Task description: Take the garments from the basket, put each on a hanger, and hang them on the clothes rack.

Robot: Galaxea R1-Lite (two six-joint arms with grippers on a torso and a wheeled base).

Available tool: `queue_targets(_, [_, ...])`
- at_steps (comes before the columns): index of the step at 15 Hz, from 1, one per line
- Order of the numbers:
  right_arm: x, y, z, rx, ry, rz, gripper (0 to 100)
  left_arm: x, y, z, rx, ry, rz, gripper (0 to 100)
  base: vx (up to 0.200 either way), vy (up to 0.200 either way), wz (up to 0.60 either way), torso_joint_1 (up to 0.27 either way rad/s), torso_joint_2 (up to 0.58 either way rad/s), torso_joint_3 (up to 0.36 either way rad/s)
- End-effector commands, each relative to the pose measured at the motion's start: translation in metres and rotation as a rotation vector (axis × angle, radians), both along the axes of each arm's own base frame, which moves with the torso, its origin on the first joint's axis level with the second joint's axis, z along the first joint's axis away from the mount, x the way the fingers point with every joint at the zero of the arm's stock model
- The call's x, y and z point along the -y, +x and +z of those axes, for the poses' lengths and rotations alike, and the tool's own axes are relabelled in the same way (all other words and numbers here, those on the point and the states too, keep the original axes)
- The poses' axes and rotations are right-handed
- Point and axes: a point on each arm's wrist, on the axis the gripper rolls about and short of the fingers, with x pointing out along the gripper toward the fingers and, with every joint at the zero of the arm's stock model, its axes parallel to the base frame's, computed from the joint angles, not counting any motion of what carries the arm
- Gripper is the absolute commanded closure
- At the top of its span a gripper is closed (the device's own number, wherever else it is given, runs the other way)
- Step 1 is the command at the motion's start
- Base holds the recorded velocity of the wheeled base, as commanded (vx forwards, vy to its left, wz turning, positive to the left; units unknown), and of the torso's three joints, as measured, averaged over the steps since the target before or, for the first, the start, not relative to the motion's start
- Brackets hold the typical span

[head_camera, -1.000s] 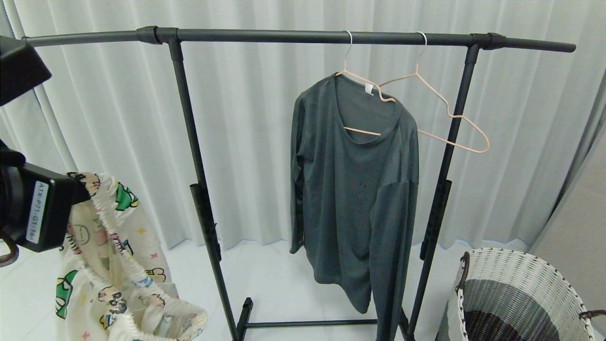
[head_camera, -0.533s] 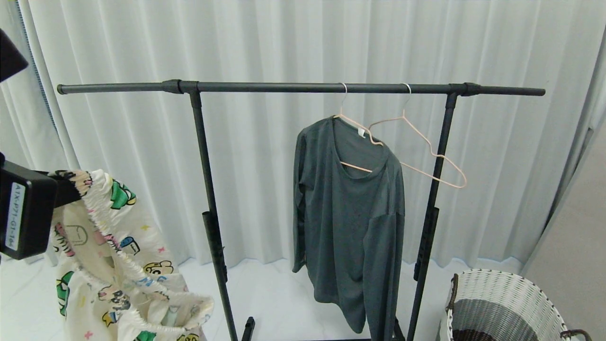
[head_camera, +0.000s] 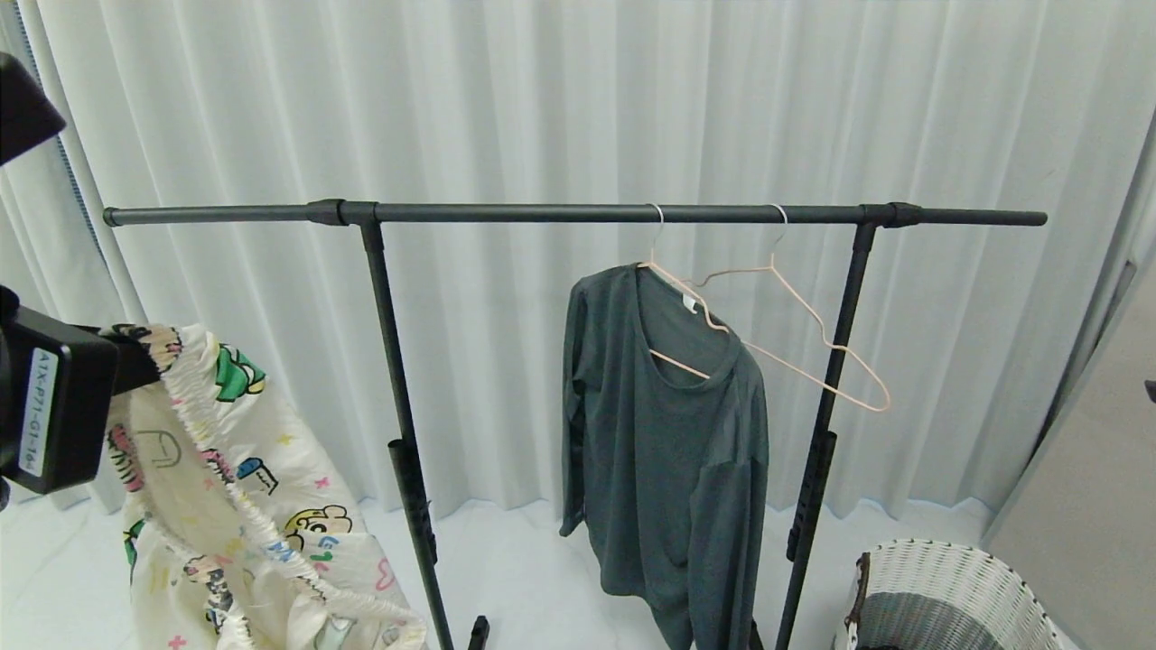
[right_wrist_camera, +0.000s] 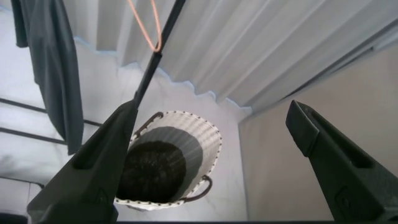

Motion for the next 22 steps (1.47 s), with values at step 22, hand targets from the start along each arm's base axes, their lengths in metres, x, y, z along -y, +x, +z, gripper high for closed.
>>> queue_targets(22, [-0.003,0.033,-0.017,0.057,-0.025,0.015,0,0.006,-0.001,-0.003,-0.009,0.011,-0.035,100,0.045,0.000,0.08,0.065,-0.13,-0.063])
